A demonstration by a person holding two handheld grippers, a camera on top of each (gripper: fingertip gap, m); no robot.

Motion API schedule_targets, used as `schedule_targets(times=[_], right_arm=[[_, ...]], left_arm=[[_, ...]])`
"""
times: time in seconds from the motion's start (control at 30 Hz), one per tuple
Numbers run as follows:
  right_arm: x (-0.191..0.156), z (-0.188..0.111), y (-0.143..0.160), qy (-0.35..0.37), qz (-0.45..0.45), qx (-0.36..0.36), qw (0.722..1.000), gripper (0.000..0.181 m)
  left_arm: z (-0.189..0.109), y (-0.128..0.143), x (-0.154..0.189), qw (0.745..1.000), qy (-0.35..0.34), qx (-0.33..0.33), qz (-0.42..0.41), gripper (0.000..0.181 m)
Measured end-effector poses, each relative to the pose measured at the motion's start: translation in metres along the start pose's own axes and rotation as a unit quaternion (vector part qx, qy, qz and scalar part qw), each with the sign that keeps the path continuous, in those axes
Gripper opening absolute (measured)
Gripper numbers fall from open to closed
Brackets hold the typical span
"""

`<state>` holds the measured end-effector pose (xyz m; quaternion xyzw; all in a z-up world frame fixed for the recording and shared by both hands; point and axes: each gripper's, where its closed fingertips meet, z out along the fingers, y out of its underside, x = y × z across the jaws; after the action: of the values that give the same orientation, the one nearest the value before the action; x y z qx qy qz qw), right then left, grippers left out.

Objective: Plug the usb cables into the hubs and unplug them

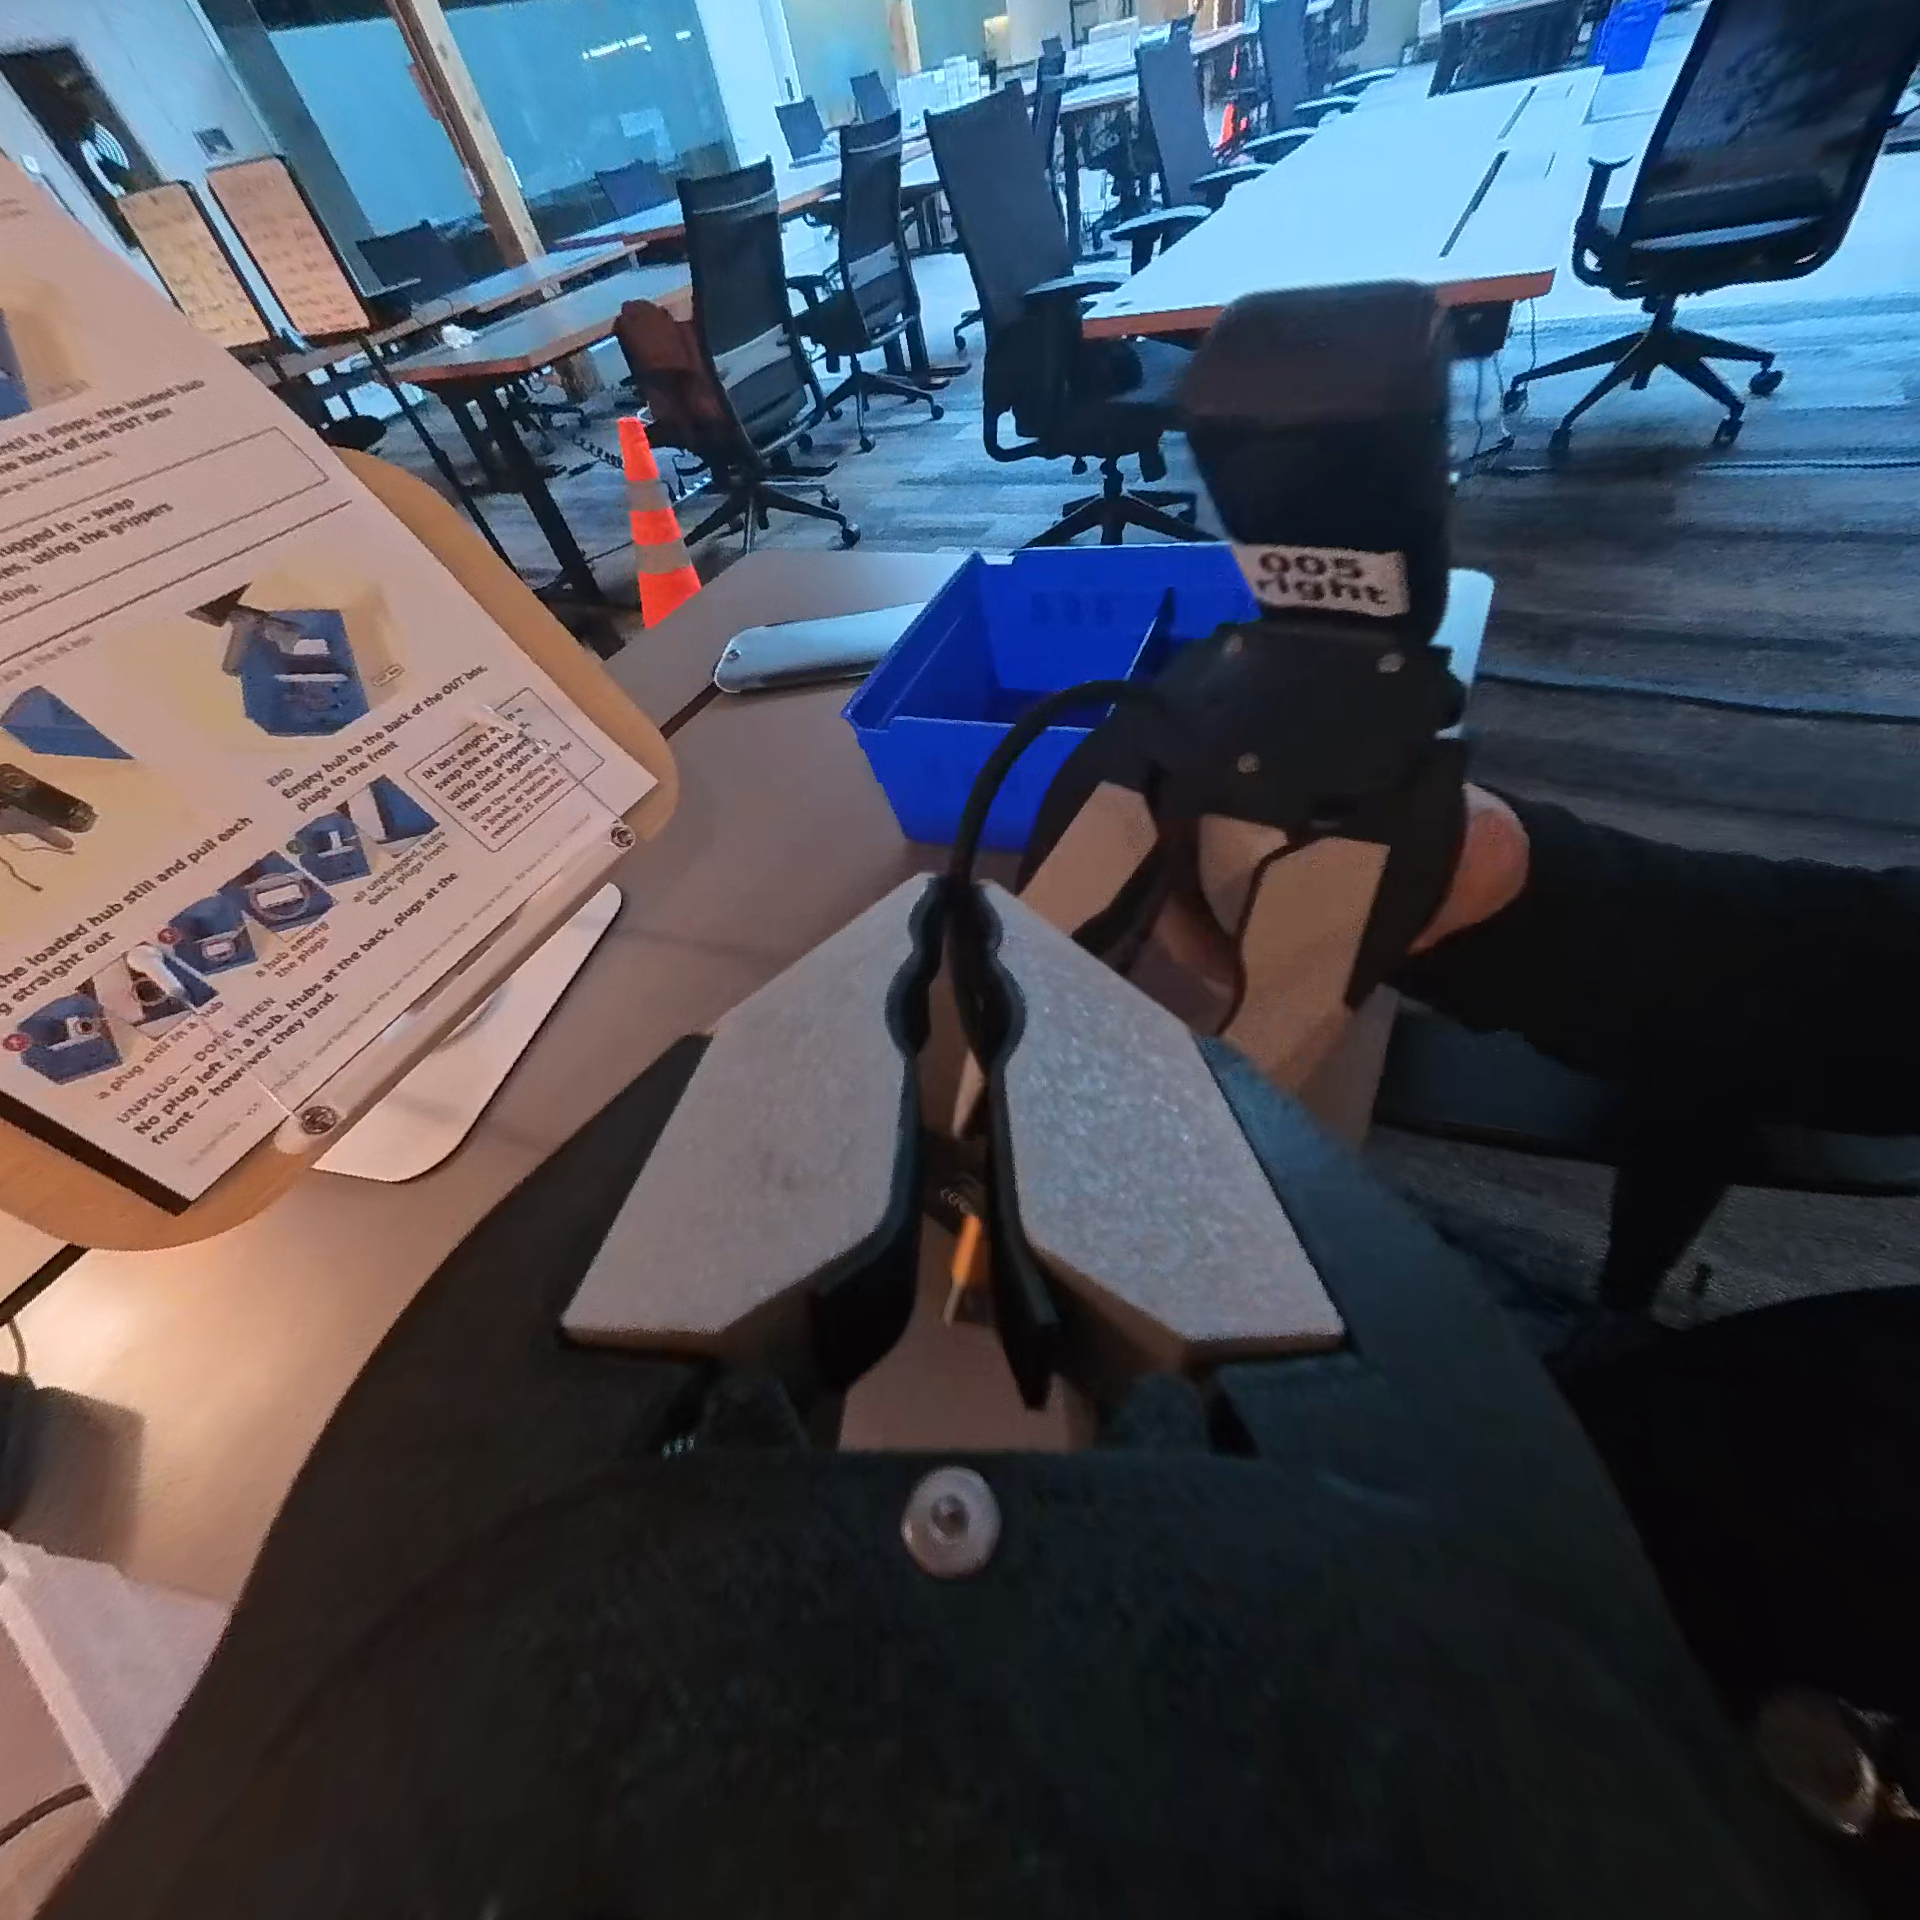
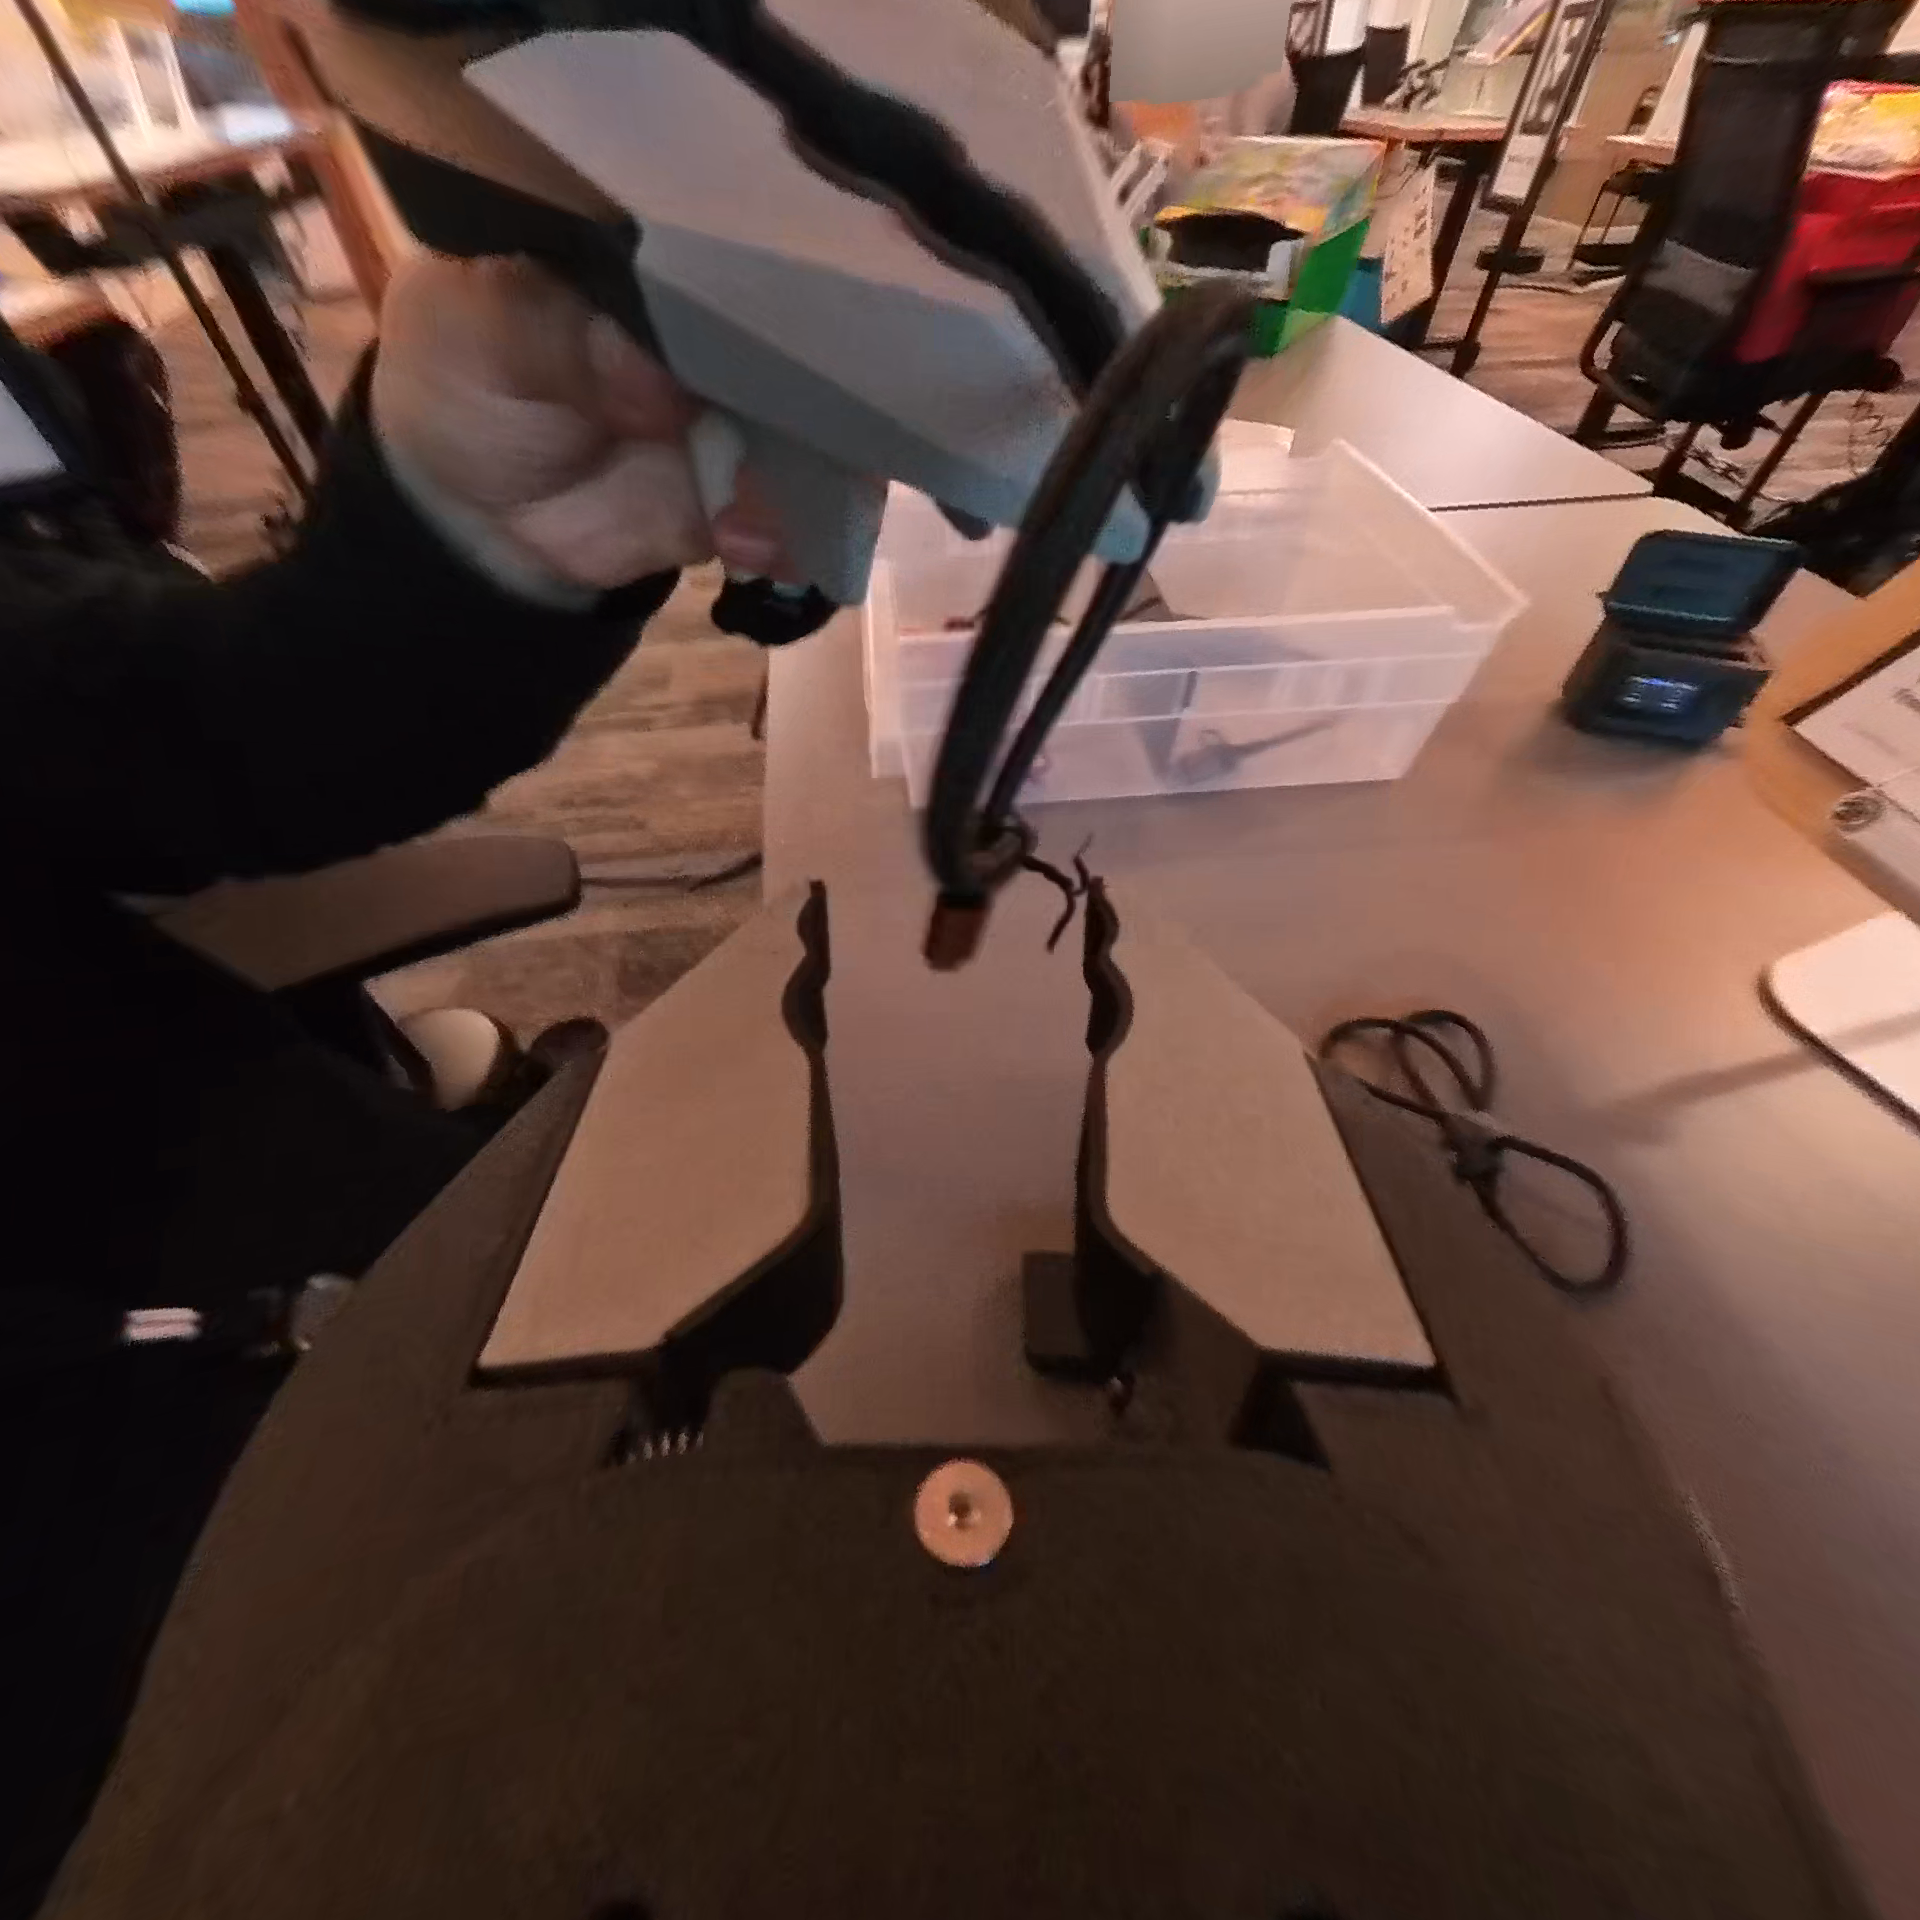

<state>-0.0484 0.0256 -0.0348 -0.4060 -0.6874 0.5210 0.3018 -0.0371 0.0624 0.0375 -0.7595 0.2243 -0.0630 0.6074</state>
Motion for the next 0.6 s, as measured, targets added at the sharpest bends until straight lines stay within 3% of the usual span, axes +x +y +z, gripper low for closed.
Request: schedule_targets(times=[0.07,0.13,0.23,0.33,0.37,0.43,0.5,0.6], right_arm=[[0.021,-0.01,0.006,0.075,-0.05,-0.028,0.996,0.033],[0.044,-0.026,0.006,0.162,-0.097,-0.041,0.981,0.035],[0.023,-0.025,0.003,0.1,-0.084,-0.034,0.991,0.059],[0.019,-0.015,0.009,0.09,-0.069,-0.043,0.993,0.059],[0.02,-0.01,0.014,0.094,-0.076,-0.055,0.991,0.054],[0.021,-0.004,0.021,0.103,-0.09,-0.071,0.988,0.02],[0.018,-0.001,0.023,0.095,-0.086,-0.074,0.989,0.009],[0.017,-0.002,0.023,0.081,-0.077,-0.063,0.992,0.009]], left_arm=[[0.0,0.003,0.0,1.0,0.002,-0.004,0.001,0.002],[-0.001,0.006,0.001,1.0,0.003,-0.007,0.002,0.002],[-0.001,0.01,0.001,1.0,0.007,-0.008,-0.003,0.001],[0.0,0.008,0.005,1.0,0.02,-0.001,-0.017,0.002],[0.0,0.007,0.007,1.0,0.023,0.0,-0.02,0.002],[0.001,0.005,0.008,0.999,0.026,0.0,-0.021,0.001],[0.001,0.005,0.011,0.999,0.031,-0.002,-0.022,0.001],[-0.002,0.005,0.016,0.998,0.053,-0.005,-0.037,0.002]])
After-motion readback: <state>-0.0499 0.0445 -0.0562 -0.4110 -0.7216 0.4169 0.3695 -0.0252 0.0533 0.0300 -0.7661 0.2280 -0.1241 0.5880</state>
